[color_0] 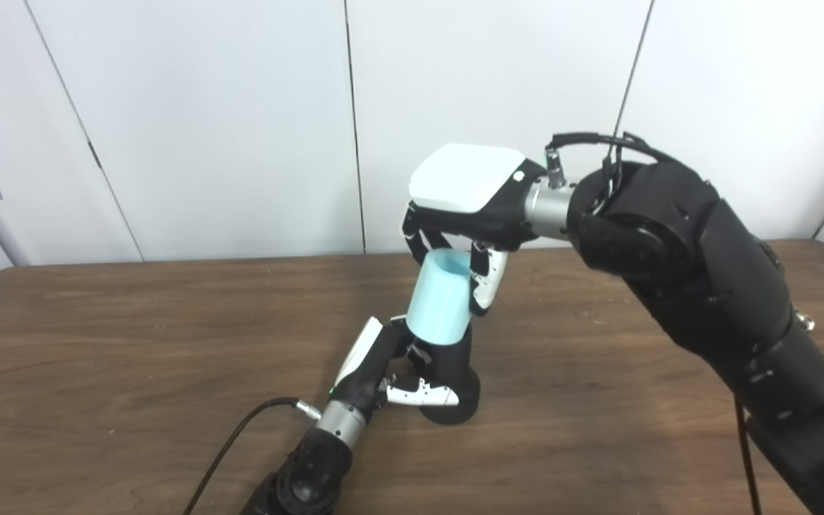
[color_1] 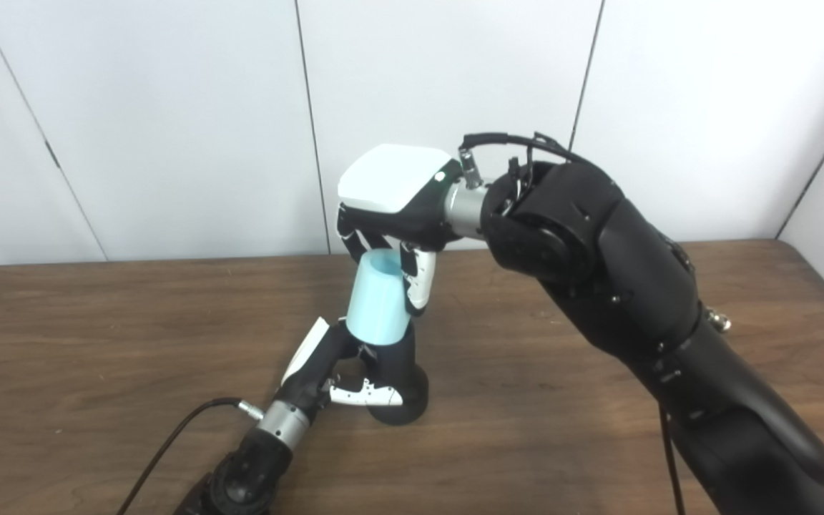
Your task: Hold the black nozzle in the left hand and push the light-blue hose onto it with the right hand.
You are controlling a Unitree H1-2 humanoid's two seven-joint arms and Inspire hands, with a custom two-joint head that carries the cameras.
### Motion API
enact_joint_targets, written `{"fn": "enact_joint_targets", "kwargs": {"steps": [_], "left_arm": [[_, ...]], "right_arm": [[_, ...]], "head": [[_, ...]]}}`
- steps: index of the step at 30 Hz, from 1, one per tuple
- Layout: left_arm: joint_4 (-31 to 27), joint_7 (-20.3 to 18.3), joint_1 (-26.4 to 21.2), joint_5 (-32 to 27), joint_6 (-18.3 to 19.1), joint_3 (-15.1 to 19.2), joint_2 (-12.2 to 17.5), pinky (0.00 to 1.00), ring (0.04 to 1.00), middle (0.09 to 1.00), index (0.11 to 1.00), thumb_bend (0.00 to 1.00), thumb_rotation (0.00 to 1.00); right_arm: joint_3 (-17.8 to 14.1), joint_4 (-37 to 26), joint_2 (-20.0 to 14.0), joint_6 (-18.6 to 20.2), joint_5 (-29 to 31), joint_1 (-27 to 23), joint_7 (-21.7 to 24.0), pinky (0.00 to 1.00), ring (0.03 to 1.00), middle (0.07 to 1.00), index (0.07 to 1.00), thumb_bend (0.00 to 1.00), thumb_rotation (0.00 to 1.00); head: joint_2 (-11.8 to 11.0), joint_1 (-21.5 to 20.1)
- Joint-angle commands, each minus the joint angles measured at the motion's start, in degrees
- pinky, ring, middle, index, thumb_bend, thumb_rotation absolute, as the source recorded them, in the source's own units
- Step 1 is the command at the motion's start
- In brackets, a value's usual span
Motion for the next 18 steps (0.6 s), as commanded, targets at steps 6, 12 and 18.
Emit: {"fn": "enact_joint_targets", "kwargs": {"steps": [6,12,18], "left_arm": [[8.0,-3.09,7.3,2.8,3.64,-2.81,0.32,0.37,0.435,0.45,0.508,0.52,0.0],[7.71,-3.38,7.36,2.29,4.17,-2.46,0.27,0.37,0.442,0.457,0.505,0.52,0.0],[7.46,-3.34,7.39,2.64,4.57,-2.64,0.25,0.38,0.453,0.468,0.5,0.52,0.0]], "right_arm": [[-2.91,-2.5,0.63,3.64,3.35,-5.67,1.4,0.16,0.234,0.42,0.506,0.52,0.0],[-2.15,-2.77,0.26,4.11,1.41,-6.67,2.61,0.17,0.241,0.463,0.485,0.53,0.0],[-1.17,-2.64,-0.37,1.81,-1.89,-6.99,1.81,0.15,0.219,0.47,0.481,0.53,0.0]], "head": [[-0.06,0.11],[-0.02,0.13],[0.01,0.25]]}}
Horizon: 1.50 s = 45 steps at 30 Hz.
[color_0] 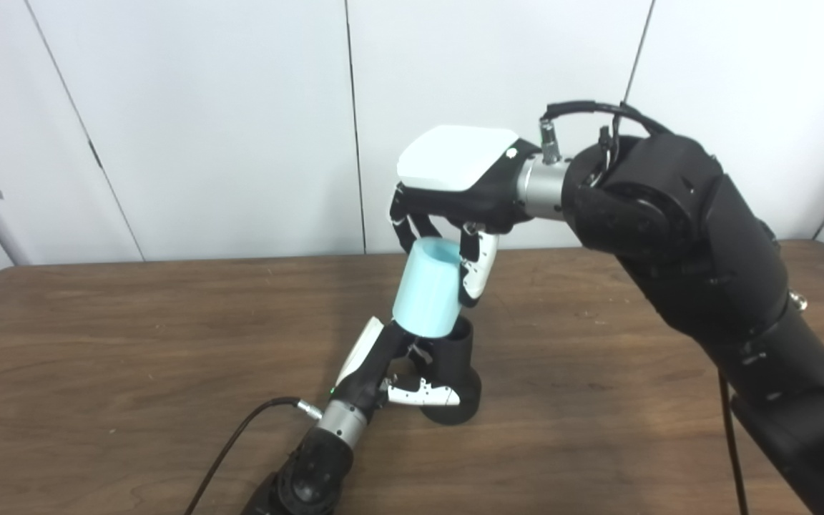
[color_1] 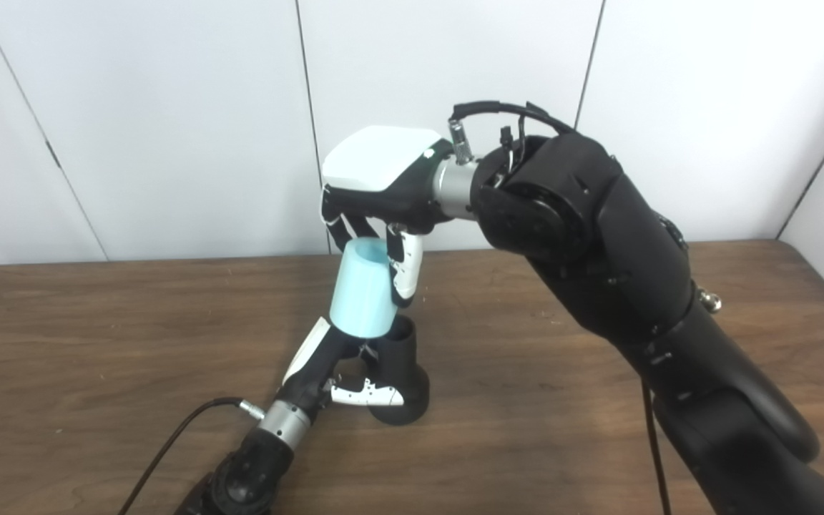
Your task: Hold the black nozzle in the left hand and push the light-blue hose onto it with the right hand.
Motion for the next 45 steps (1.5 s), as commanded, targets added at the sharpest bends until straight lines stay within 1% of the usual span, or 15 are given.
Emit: {"fn": "enact_joint_targets", "kwargs": {"steps": [1,4,8,13,17,18,20,23,26,28,34,38,41,45], "left_arm": [[7.24,-3.44,7.5,2.34,4.8,-2.53,0.37,0.39,0.455,0.469,0.5,0.52,0.0],[7.12,-3.54,7.54,2.27,4.81,-2.5,0.42,0.39,0.458,0.47,0.499,0.52,0.0],[7.11,-3.49,7.52,2.53,4.58,-2.64,0.58,0.39,0.459,0.471,0.498,0.52,0.0],[7.24,-3.47,7.51,2.51,4.49,-2.67,0.47,0.39,0.455,0.468,0.5,0.52,0.0],[7.62,-3.53,7.39,2.39,4.28,-2.62,0.45,0.39,0.454,0.467,0.5,0.52,0.0],[7.49,-3.58,7.41,2.34,4.41,-2.59,0.45,0.39,0.454,0.467,0.5,0.52,0.0],[7.24,-3.71,7.47,2.23,4.61,-2.54,0.48,0.39,0.454,0.467,0.5,0.52,0.0],[6.99,-3.76,7.65,2.12,4.75,-2.47,0.51,0.39,0.454,0.469,0.499,0.52,0.0],[7.32,-3.63,7.57,2.28,4.44,-2.58,0.45,0.39,0.454,0.469,0.499,0.52,0.0],[7.19,-3.62,7.58,2.35,4.34,-2.68,0.41,0.39,0.45,0.465,0.501,0.52,0.0],[7.26,-3.53,7.57,2.52,4.14,-2.82,0.37,0.37,0.433,0.45,0.507,0.52,0.0],[6.91,-3.61,7.62,2.53,4.41,-2.88,0.3,0.36,0.425,0.443,0.509,0.52,0.0],[6.7,-3.68,7.63,2.6,4.48,-2.96,0.34,0.36,0.424,0.444,0.508,0.52,0.0],[6.64,-3.78,7.78,2.32,4.39,-2.83,0.33,0.36,0.424,0.446,0.507,0.52,0.0]], "right_arm": [[-0.35,-1.06,-1.63,-2.18,-3.09,-4.41,-2.28,0.15,0.22,0.47,0.481,0.53,0.0],[0.21,-0.97,-2.18,-5.36,-5.84,-4.41,-4.14,0.14,0.226,0.471,0.482,0.53,0.0],[-0.12,-0.7,-2.73,-9.5,-8.05,-4.18,-7.02,0.14,0.224,0.471,0.484,0.53,0.0],[-0.5,-0.69,-2.82,-11.85,-10.21,-3.69,-8.84,0.08,0.158,0.47,0.486,0.53,0.0],[0.05,-1.87,-2.45,-11.73,-12.75,-3.17,-6.75,0.07,0.153,0.47,0.486,0.53,0.0],[0.38,-1.84,-2.41,-11.97,-12.59,-2.85,-6.29,0.07,0.154,0.47,0.486,0.53,0.0],[0.61,-1.42,-2.31,-12.46,-11.67,-2.28,-6.1,0.07,0.148,0.47,0.481,0.53,0.0],[-0.19,-0.06,-1.98,-12.28,-8.3,-1.67,-6.58,0.06,0.142,0.47,0.479,0.53,0.0],[-0.57,0.73,-1.37,-10.91,-6.75,-1.35,-5.96,0.07,0.151,0.47,0.477,0.53,0.0],[-0.29,0.79,-1.03,-9.96,-7.05,-1.43,-4.63,0.07,0.155,0.47,0.476,0.53,0.0],[-0.04,0.83,-0.28,-9.04,-7.16,-1.7,-2.21,0.08,0.162,0.47,0.477,0.53,0.0],[-0.45,1.23,0.5,-7.88,-6.78,-2.1,-0.72,0.07,0.158,0.47,0.479,0.53,0.0],[-0.39,1.3,0.7,-7.58,-6.71,-2.28,-0.37,0.08,0.164,0.47,0.48,0.53,0.0],[-0.08,1.6,0.19,-9.54,-6.77,-2.13,-1.89,0.08,0.162,0.47,0.482,0.53,0.0]], "head": [[-0.01,-0.03],[0.01,0.02],[0.03,-0.07],[0.04,-0.15],[0.06,-0.09],[0.23,-0.02],[0.37,0.02],[0.35,0.01],[0.49,-0.05],[0.58,0.02],[0.63,0.04],[0.68,0.13],[0.73,0.11],[0.84,-0.06]]}}
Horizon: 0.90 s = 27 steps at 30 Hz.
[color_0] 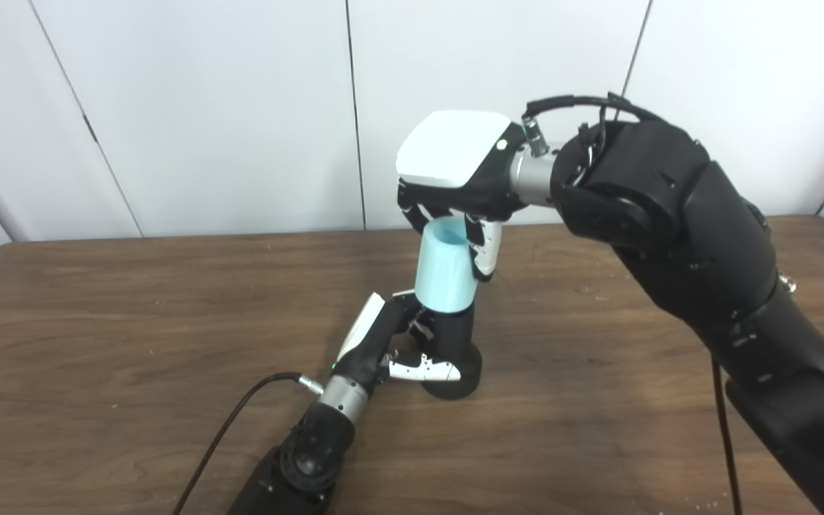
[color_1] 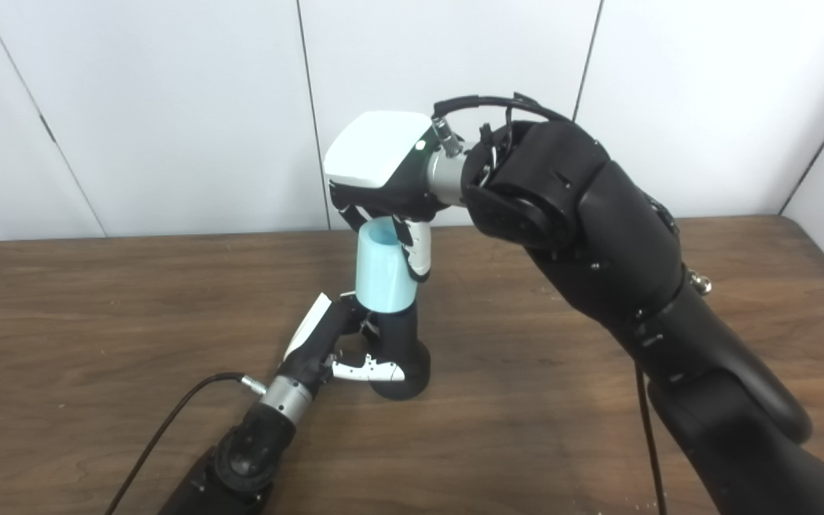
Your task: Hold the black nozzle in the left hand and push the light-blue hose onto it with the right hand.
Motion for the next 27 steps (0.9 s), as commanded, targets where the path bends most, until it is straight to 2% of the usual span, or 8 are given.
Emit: {"fn": "enact_joint_targets", "kwargs": {"steps": [1,23,27], "left_arm": [[6.82,-3.72,7.74,2.28,4.29,-2.79,0.37,0.36,0.424,0.446,0.507,0.52,0.0],[7.25,-3.76,7.69,2.29,3.5,-2.94,0.45,0.36,0.421,0.443,0.508,0.52,0.0],[7.3,-3.76,7.64,2.23,3.89,-2.86,0.35,0.36,0.421,0.443,0.508,0.52,0.0]], "right_arm": [[-0.95,-0.28,-0.76,-0.91,-0.33,-3.32,-2.27,0.08,0.159,0.47,0.482,0.53,0.0],[-0.81,-0.07,-1.33,-3.19,-1.55,-5.65,-1.99,0.06,0.136,0.47,0.486,0.53,0.0],[-0.48,-0.53,-1.4,-2.34,-2.06,-6.1,-0.2,0.07,0.139,0.47,0.486,0.53,0.0]], "head": [[0.08,-0.01],[0.17,-0.27],[0.18,-0.21]]}}
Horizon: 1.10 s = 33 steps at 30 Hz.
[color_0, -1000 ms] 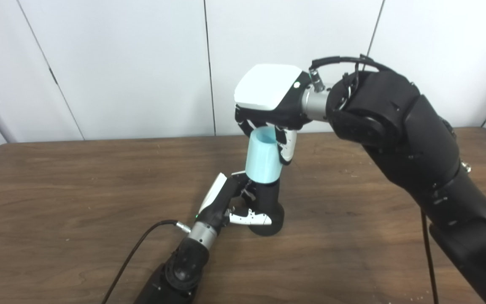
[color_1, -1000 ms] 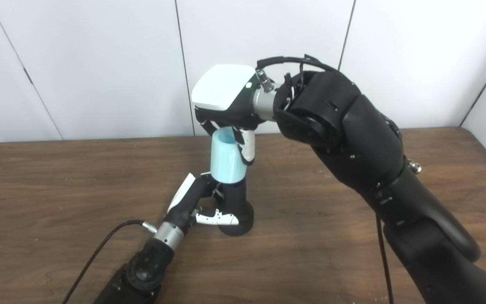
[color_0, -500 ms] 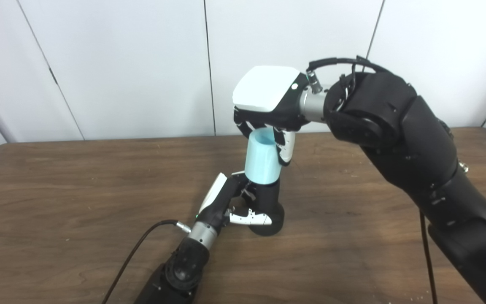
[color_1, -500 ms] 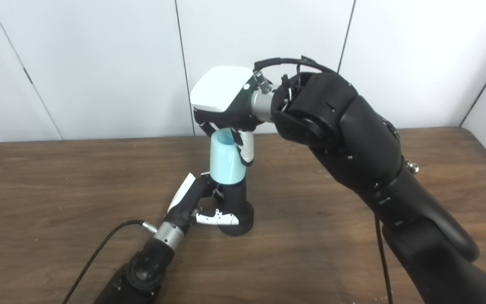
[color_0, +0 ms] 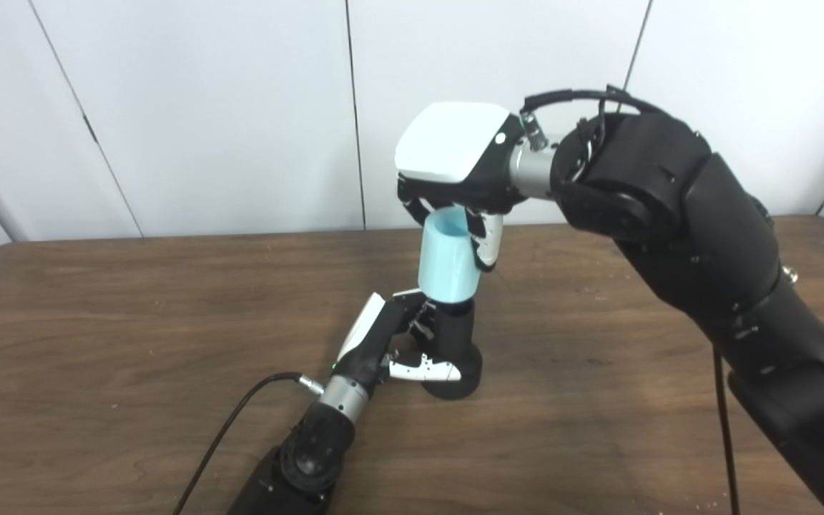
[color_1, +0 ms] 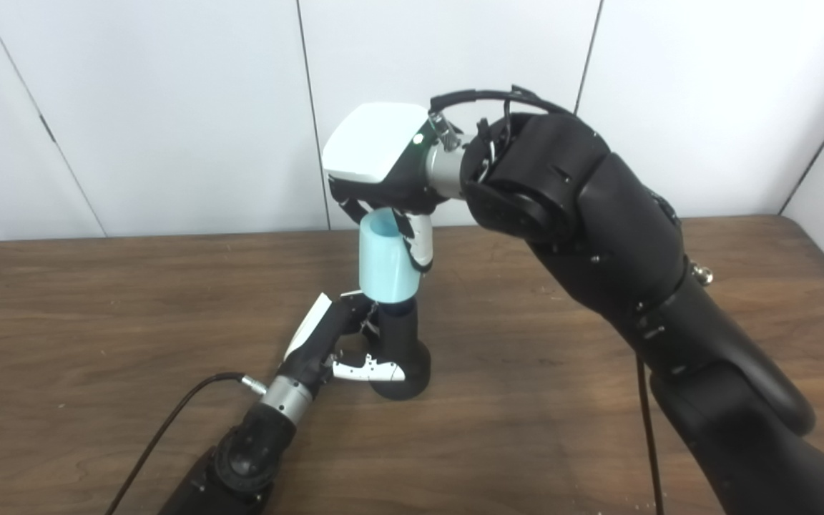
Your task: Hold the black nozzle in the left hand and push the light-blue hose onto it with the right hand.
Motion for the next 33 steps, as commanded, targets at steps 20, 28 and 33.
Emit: {"fn": "enact_joint_targets", "kwargs": {"steps": [20,28,33], "left_arm": [[6.74,-3.51,7.63,2.45,4.52,-2.78,0.14,0.36,0.423,0.445,0.507,0.52,0.0],[6.35,-3.67,7.83,2.35,4.31,-2.75,0.34,0.36,0.423,0.445,0.507,0.52,0.0],[6.15,-3.71,7.99,2.3,4.34,-2.77,0.33,0.36,0.423,0.445,0.507,0.52,0.0]], "right_arm": [[0.27,0.29,-1.11,-1.09,1.24,-4.37,1.6,0.06,0.132,0.469,0.486,0.53,0.0],[0.65,-0.01,-0.96,-0.57,1.75,-4.12,2.25,0.06,0.133,0.469,0.485,0.53,0.0],[0.95,0.13,-1.13,-0.61,1.95,-3.45,2.02,0.07,0.143,0.469,0.485,0.53,0.0]], "head": [[0.32,0.08],[0.56,0.24],[0.61,0.24]]}}
